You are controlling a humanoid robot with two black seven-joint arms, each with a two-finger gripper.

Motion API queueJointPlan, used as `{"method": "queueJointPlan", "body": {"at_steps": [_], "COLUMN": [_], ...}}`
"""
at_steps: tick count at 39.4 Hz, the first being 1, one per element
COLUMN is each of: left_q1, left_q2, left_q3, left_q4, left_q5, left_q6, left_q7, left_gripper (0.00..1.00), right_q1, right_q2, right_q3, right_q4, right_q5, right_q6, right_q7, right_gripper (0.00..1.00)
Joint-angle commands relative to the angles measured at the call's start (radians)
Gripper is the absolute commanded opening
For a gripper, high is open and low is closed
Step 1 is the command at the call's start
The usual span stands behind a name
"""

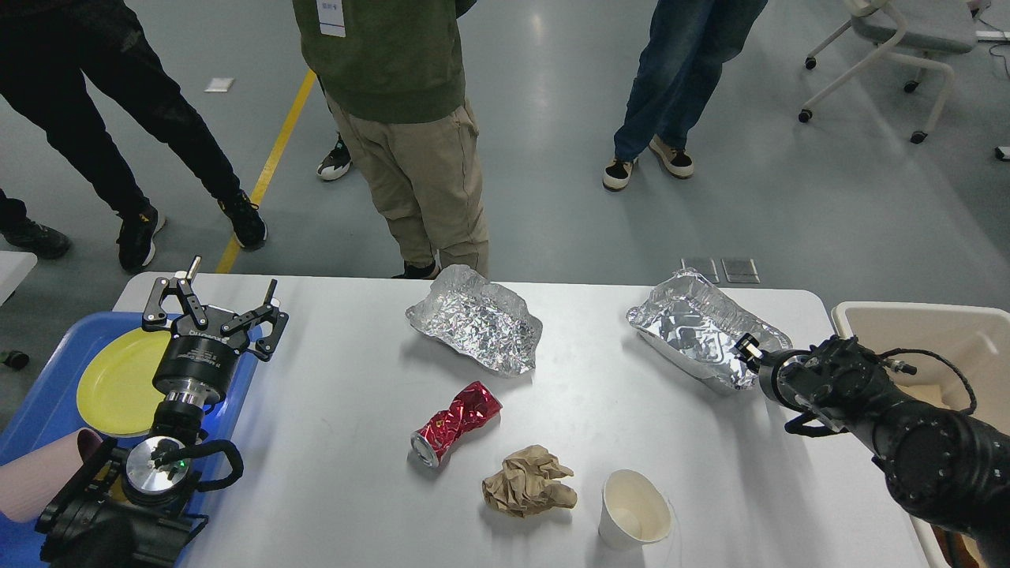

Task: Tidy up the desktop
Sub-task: 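Close the right gripper on the edge of the foil tray, then lift the foil tray and carry it over the beige bin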

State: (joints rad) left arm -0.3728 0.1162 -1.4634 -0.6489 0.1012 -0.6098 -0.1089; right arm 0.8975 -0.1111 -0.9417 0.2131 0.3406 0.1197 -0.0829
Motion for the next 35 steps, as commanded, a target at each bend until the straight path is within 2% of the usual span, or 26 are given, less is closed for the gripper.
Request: {"method": "queueJointPlan", "body": {"at_steps": [1, 4, 9, 13, 19, 29, 32, 35], "left_q1": [0.000, 0.000, 0.000, 0.000, 0.000, 0.000, 0.000, 0.000], "left_q2": [0.000, 0.000, 0.000, 0.000, 0.000, -0.001, -0.001, 0.000], "left_q3": [0.000, 0.000, 0.000, 0.000, 0.000, 0.000, 0.000, 0.000], "left_q4": [0.000, 0.000, 0.000, 0.000, 0.000, 0.000, 0.000, 0.000], "left_q5": [0.000, 0.000, 0.000, 0.000, 0.000, 0.000, 0.000, 0.000], "left_q6": [-0.001, 0.001, -0.001, -0.001, 0.001, -0.001, 0.001, -0.001], "left_q7": [0.000, 0.000, 0.000, 0.000, 0.000, 0.000, 0.000, 0.000], "left_gripper": [0.96, 0.96, 0.96, 0.96, 0.96, 0.96, 0.96, 0.96], "right_q1": [-0.008, -0.008, -0.009, -0.009, 0.001, 0.057, 0.089, 0.182], "right_q2": [0.007, 0.007, 0.007, 0.007, 0.005, -0.019, -0.030, -0.090], "right_q3": [0.000, 0.000, 0.001, 0.014, 0.018, 0.018, 0.017, 0.001], "right_q4": [0.000, 0.002, 0.011, 0.014, 0.026, 0.103, 0.149, 0.276], "right_q5": [-0.006, -0.023, -0.037, -0.037, -0.035, -0.037, -0.037, -0.040], "right_q6": [0.000, 0.000, 0.005, 0.008, 0.015, 0.018, 0.020, 0.021], "right_q7": [0.000, -0.001, -0.001, -0.005, -0.040, -0.044, -0.046, -0.047], "right_gripper": [0.29, 0.21, 0.00, 0.00, 0.00, 0.00, 0.00, 0.00]}}
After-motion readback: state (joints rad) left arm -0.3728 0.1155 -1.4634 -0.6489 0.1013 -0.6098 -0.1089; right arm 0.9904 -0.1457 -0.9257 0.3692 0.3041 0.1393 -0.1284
